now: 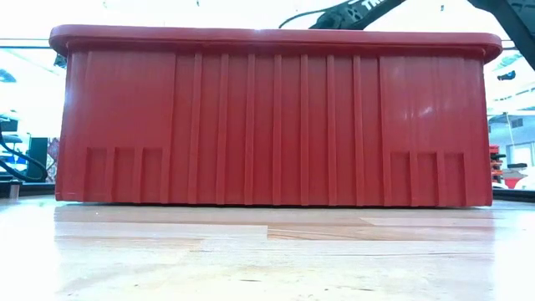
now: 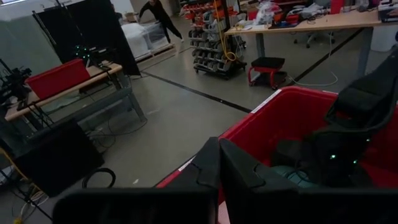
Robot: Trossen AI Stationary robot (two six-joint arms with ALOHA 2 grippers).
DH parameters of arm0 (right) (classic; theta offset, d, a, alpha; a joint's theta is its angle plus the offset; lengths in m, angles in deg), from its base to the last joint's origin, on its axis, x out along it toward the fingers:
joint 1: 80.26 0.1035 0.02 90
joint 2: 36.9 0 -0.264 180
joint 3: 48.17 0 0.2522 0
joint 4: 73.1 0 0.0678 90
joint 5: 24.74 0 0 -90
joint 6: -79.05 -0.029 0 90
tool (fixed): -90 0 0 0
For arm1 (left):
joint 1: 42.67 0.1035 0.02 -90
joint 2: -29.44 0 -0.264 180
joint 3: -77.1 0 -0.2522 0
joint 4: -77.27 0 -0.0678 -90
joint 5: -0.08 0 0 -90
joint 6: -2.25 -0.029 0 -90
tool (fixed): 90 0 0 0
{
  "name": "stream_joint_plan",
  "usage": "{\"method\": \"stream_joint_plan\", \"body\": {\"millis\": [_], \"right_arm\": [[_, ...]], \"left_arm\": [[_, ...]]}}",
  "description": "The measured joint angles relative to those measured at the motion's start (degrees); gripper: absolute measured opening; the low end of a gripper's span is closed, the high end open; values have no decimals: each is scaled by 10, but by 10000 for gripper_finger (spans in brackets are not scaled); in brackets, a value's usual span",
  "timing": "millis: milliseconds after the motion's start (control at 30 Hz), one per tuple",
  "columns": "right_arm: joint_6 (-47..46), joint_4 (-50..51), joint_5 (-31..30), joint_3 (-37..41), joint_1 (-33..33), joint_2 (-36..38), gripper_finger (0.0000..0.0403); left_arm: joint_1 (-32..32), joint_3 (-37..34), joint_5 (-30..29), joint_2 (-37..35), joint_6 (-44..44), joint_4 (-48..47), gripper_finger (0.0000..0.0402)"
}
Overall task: Pick and place slides into bin
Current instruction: Adjust the slides in the red bin
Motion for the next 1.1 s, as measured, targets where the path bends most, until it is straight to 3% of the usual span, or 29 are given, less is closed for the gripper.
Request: {"method": "stream_joint_plan", "body": {"millis": [500, 800, 1100], "right_arm": [[14, -107, -23, 17, -30, 2, 11], [50, -58, -19, 16, -37, 2, 11], [29, 11, -56, 16, -50, 2, 11]], "left_arm": [[0, 0, 0, 0, 3, 0, 7], [1, 0, -1, 0, 3, 0, 23], [1, 0, -1, 0, 7, 0, 7]]}}
